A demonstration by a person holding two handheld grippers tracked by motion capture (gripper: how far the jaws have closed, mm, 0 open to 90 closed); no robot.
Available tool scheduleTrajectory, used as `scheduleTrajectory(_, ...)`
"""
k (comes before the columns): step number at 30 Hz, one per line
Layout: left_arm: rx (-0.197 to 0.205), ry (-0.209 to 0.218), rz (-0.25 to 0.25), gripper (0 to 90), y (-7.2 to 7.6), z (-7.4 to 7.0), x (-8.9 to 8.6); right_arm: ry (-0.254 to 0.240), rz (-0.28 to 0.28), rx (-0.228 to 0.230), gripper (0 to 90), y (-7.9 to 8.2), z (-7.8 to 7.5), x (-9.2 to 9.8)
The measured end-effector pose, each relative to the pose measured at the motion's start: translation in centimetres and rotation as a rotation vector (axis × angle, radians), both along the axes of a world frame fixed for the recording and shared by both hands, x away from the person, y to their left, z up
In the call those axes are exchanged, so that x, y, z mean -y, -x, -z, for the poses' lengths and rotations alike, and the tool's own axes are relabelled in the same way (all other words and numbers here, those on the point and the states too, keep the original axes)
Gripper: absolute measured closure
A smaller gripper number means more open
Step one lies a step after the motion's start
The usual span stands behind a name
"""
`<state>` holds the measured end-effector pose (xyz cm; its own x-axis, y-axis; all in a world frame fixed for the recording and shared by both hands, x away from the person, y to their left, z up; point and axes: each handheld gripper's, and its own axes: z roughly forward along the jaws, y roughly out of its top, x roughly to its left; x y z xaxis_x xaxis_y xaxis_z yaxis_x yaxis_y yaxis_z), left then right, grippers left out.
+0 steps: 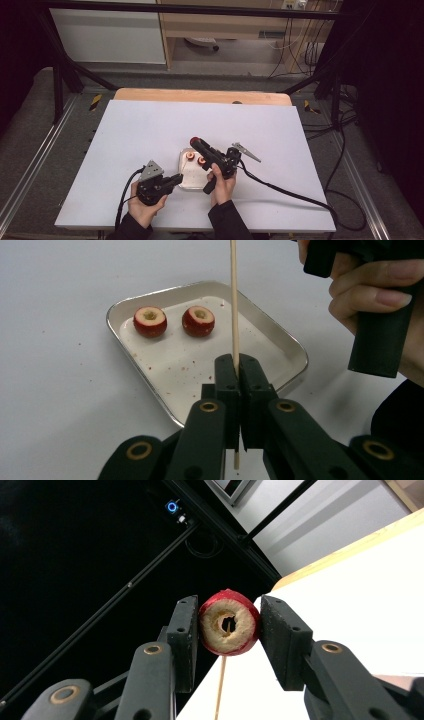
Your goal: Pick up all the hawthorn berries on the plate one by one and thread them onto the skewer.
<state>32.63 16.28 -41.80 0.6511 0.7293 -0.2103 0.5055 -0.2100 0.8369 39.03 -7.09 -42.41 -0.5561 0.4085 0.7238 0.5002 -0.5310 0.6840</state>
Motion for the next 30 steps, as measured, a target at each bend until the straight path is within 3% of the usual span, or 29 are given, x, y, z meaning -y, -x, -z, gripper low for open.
scheduleTrajectory(7,0.0,-0.006,-0.011,88.2,-0.1,0.2,0.0,0.01,-0.012,-0.01,61.2,0.4,0.5,-0.3)
scheduleTrajectory(17,-0.002,-0.025,-0.012,88.3,-0.2,0.3,0.0,0.062,-0.052,-0.031,61.5,1.0,1.1,-0.6)
scheduleTrajectory(24,0.019,-0.041,-0.011,88.3,-0.3,0.1,-0.1,0.096,-0.119,-0.064,61.6,1.3,1.5,-0.8)
scheduleTrajectory(30,0.02,-0.039,-0.007,88.3,-0.4,0.3,0.0,0.122,-0.142,-0.076,61.6,1.8,2.0,-1.0)
